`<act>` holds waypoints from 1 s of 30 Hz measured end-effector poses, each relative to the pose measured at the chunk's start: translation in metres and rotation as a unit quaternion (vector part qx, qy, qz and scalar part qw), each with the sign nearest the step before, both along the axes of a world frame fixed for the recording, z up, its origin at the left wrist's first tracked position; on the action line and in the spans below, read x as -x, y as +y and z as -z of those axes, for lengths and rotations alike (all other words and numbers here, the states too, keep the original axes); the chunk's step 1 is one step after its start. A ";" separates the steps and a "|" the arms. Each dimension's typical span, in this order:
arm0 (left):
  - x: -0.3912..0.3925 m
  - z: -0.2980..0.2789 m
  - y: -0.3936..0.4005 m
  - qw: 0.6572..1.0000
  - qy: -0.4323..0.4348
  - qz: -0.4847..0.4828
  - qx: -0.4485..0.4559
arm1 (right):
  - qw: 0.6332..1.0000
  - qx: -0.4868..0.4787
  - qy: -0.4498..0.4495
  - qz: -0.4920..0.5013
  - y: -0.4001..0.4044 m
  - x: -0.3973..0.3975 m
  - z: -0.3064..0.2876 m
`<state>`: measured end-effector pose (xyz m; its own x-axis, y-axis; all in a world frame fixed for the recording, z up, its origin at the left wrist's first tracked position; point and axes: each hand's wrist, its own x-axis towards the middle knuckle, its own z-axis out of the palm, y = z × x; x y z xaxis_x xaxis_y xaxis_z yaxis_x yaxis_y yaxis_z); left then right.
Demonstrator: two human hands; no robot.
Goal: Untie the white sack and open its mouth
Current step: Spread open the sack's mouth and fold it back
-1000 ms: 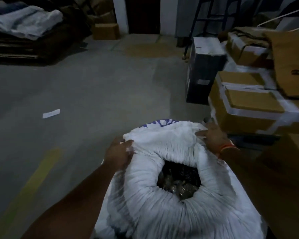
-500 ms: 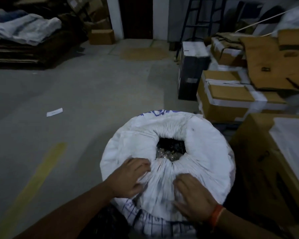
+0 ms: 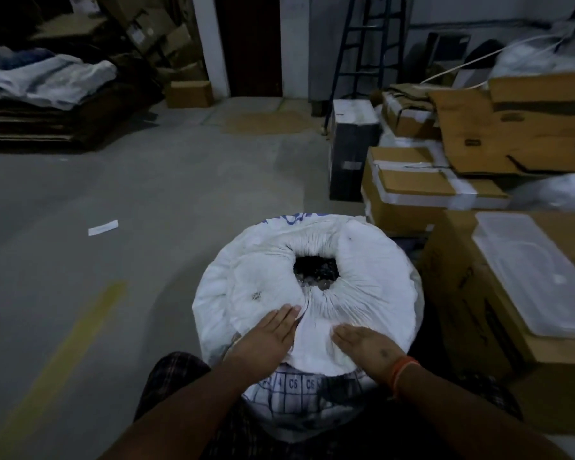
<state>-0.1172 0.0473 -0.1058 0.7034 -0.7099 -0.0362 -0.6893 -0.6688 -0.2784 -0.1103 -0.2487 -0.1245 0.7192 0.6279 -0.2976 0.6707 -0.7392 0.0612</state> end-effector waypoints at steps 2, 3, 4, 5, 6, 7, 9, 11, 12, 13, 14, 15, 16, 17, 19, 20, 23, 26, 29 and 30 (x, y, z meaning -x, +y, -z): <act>0.018 -0.002 -0.002 0.999 0.000 0.030 -0.018 | 0.999 0.037 0.016 -0.026 -0.013 0.008 -0.018; 0.029 -0.003 -0.005 0.998 0.012 0.055 -0.029 | 0.997 0.064 -0.006 -0.043 -0.022 0.015 -0.027; 0.039 -0.002 -0.009 0.995 0.028 0.085 -0.034 | 0.995 0.068 -0.020 -0.073 -0.030 0.015 -0.026; 0.048 0.001 -0.014 0.992 0.053 0.110 -0.034 | 0.990 0.109 0.054 -0.071 -0.035 0.020 -0.031; 0.055 0.004 -0.020 0.989 0.081 0.123 -0.029 | 0.985 0.110 0.121 -0.056 -0.041 0.024 -0.031; 0.059 0.006 -0.026 0.986 0.103 0.128 -0.025 | 0.981 0.116 0.153 -0.030 -0.043 0.027 -0.035; 0.063 0.006 -0.036 0.981 0.158 0.109 -0.036 | 0.976 0.113 0.184 0.002 -0.044 0.031 -0.037; 0.061 0.001 -0.045 0.972 0.218 0.061 -0.070 | 0.971 0.112 0.210 0.021 -0.042 0.031 -0.035; 0.059 -0.002 -0.047 0.968 0.231 0.045 -0.081 | 0.969 0.109 0.220 0.028 -0.040 0.031 -0.034; 0.057 -0.005 -0.049 0.965 0.244 0.036 -0.085 | 0.965 0.109 0.234 0.041 -0.038 0.033 -0.038; 0.054 -0.010 -0.049 0.963 0.256 0.034 -0.078 | 0.964 0.091 0.245 0.048 -0.037 0.031 -0.038; 0.049 -0.017 -0.048 0.961 0.268 0.034 -0.056 | 0.961 0.066 0.260 0.062 -0.037 0.028 -0.041; 0.042 -0.024 -0.045 0.958 0.284 0.027 -0.011 | 0.961 0.026 0.265 0.069 -0.039 0.025 -0.044; 0.033 -0.031 -0.039 0.951 0.304 0.013 0.059 | 0.961 -0.030 0.264 0.077 -0.040 0.021 -0.050; 0.016 -0.046 -0.026 0.908 0.336 -0.030 0.249 | 0.938 -0.213 0.247 0.117 -0.042 0.010 -0.063; 0.005 -0.053 -0.021 0.869 0.343 -0.063 0.352 | 0.900 -0.328 0.236 0.163 -0.042 0.002 -0.069; -0.038 -0.058 -0.016 0.739 0.260 -0.189 0.591 | 0.793 -0.525 0.103 0.293 -0.045 -0.034 -0.078; -0.095 -0.057 -0.014 0.729 0.107 -0.287 0.613 | 0.767 -0.530 -0.050 0.358 -0.053 -0.083 -0.080; -0.150 -0.049 -0.006 0.759 0.023 -0.308 0.573 | 0.782 -0.472 -0.114 0.391 -0.069 -0.131 -0.076; -0.165 -0.047 -0.003 0.773 0.016 -0.317 0.550 | 0.791 -0.447 -0.124 0.399 -0.076 -0.146 -0.071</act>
<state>0.0475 0.0441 -0.0589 0.9338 0.1619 0.3191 -0.1215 -0.6953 0.7083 0.0354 -0.3249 -0.0538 0.9594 -0.1752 0.2209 0.0181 -0.7435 -0.6685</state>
